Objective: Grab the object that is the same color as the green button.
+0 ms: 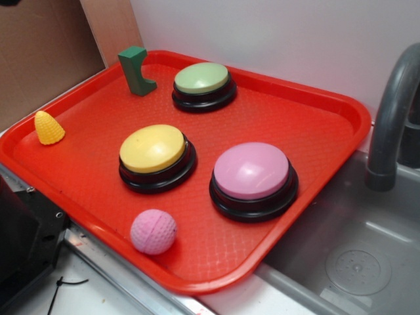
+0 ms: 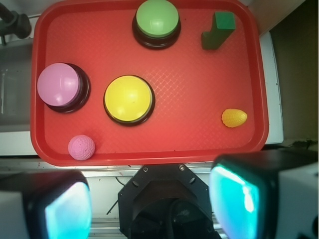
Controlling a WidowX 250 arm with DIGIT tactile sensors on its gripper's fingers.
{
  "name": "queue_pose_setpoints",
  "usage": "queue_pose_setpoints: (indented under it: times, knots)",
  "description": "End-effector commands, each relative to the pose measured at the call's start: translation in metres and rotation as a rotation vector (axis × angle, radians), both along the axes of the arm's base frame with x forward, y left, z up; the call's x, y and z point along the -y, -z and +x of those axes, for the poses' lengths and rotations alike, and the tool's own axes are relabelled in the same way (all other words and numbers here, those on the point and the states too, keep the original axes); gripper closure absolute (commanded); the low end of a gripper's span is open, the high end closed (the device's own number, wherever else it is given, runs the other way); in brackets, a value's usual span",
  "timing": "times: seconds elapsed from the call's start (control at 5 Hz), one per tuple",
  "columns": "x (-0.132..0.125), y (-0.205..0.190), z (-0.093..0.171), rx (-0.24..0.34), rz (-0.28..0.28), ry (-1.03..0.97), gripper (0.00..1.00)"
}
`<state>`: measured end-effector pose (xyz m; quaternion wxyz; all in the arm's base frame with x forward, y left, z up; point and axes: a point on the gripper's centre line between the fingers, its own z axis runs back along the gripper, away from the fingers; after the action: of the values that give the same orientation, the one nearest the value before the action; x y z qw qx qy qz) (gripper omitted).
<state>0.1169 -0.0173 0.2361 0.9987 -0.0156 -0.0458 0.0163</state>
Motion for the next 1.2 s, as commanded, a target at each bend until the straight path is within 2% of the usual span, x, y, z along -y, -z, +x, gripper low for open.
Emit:
queue_pose_setpoints:
  times: [0.0, 0.2, 0.4, 0.6, 0.8, 1.0]
  knots:
    - [0.0, 0.0, 0.0, 0.0, 0.0, 0.0, 0.0]
    - [-0.013, 0.011, 0.011, 0.052, 0.01, -0.041, 0.0]
    - [-0.023, 0.029, 0.023, 0.055, 0.02, -0.081, 0.0]
    - [-0.031, 0.046, 0.032, 0.109, 0.056, -0.149, 0.0]
    - [-0.061, 0.075, 0.055, 0.052, 0.091, -0.234, 0.0]
    - [-0.079, 0.092, 0.072, 0.119, 0.136, -0.286, 0.0]
